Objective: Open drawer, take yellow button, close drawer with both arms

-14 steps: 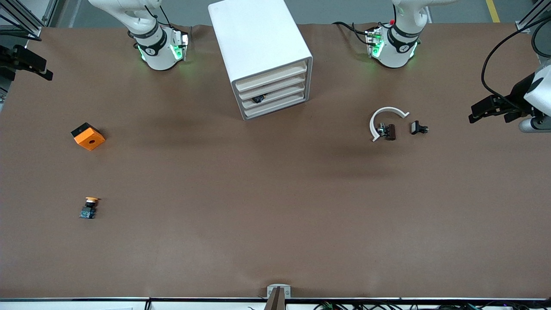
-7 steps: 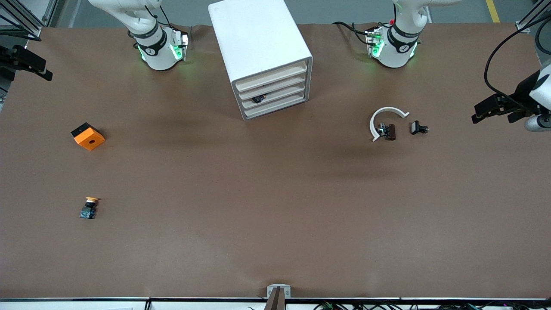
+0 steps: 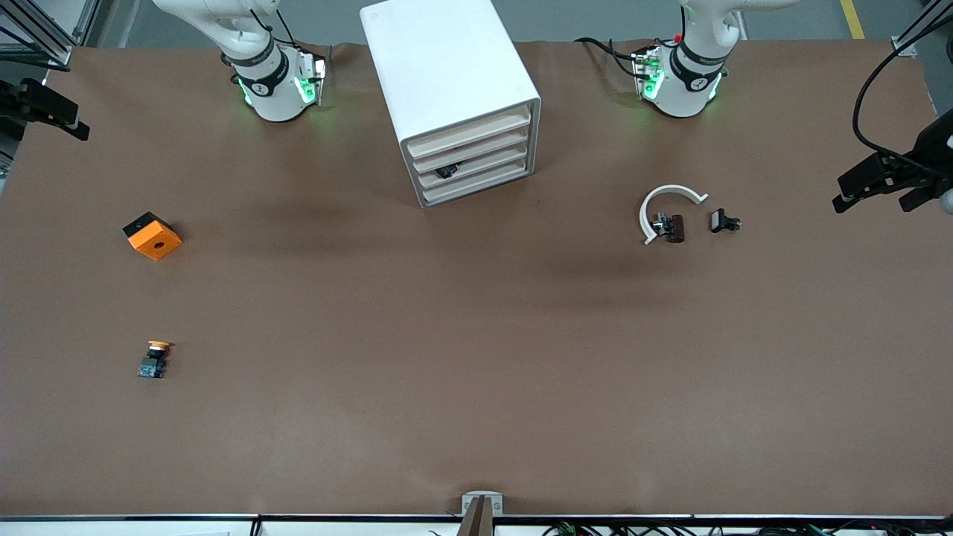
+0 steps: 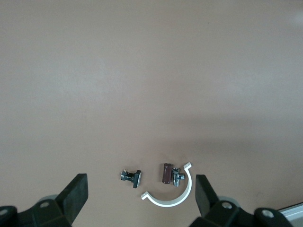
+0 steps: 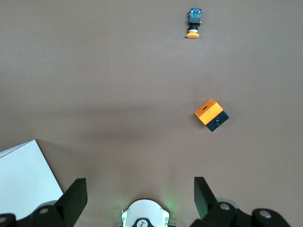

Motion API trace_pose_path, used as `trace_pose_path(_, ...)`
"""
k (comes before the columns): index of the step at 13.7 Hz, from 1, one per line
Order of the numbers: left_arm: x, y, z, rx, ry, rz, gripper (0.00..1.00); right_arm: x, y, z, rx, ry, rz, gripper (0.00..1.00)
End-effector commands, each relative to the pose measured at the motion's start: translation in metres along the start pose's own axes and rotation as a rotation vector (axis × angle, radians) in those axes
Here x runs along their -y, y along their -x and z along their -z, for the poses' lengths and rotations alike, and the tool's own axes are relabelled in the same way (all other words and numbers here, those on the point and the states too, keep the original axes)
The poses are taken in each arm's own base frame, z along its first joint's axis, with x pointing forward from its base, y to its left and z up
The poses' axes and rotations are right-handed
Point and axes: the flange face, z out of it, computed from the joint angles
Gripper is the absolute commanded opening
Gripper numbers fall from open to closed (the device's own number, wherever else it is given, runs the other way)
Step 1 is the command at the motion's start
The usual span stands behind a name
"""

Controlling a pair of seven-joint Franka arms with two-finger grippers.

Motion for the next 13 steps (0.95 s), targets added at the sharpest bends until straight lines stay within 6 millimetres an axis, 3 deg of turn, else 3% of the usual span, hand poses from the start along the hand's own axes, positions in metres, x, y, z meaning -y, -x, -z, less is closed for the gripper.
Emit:
trace_pose_path(1, -0.0139, -0.0042, 0.0042, -0.002, 0.001, 0.011, 1.0, -0.0016, 0.0076, 0.0028, -0.022, -0.005, 0.001, 1.0)
trace_pose_path(13, -0.02, -0.0042, 0.003, 0.003, -0.05, -0.023, 1.0, -0.0003, 0.0051, 0.0052, -0.041, -0.002, 0.004, 1.0)
